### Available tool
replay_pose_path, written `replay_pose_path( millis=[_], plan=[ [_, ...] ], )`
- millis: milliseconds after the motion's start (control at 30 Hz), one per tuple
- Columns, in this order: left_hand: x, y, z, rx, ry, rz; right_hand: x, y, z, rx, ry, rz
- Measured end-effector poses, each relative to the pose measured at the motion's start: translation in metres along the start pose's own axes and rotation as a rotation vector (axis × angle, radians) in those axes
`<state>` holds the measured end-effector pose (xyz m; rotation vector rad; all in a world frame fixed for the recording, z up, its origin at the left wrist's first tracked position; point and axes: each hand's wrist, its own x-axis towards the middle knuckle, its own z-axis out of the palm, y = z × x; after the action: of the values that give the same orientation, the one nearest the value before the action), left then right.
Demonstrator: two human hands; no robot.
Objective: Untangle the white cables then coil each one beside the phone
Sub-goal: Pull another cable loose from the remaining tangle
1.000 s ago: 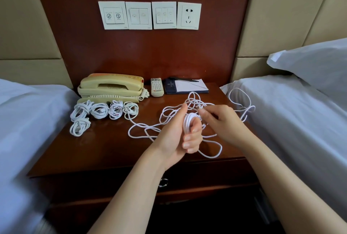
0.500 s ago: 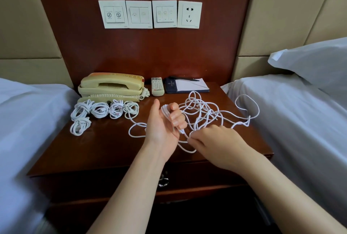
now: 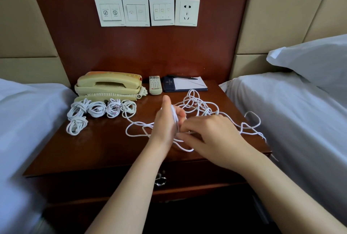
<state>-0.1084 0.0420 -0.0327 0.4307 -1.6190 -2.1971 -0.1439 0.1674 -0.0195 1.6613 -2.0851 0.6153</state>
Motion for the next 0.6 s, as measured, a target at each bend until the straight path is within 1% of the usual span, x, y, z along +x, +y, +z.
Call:
replay_pose_path(
  millis=[67, 133, 167, 233, 333, 467, 600],
  plan=[
    [-0.005, -0.002, 0.005, 0.088, -0.13, -0.003, 0.001, 0.006, 0.002, 0.011, 0.088, 0.037],
    [-0.009, -0.006, 0.006, 0.187, -0.249, 0.006, 0.002, 0.013, 0.003, 0.026, 0.145, 0.078],
    [-0.01, -0.008, 0.005, 0.196, -0.289, -0.009, 0.003, 0.017, 0.004, 0.046, 0.165, 0.097],
    [-0.012, -0.008, 0.005, 0.164, -0.344, -0.079, 0.003, 0.022, 0.005, 0.133, 0.18, 0.151],
    [-0.015, -0.006, 0.005, 0.153, -0.424, -0.146, 0.003, 0.03, 0.008, 0.25, 0.15, 0.243],
    [-0.017, -0.003, 0.003, 0.07, -0.472, -0.217, 0.004, 0.041, 0.018, 0.263, 0.163, 0.288],
    [-0.019, -0.001, -0.003, -0.031, -0.501, -0.189, 0.004, 0.046, 0.023, 0.317, 0.201, 0.351]
  ],
)
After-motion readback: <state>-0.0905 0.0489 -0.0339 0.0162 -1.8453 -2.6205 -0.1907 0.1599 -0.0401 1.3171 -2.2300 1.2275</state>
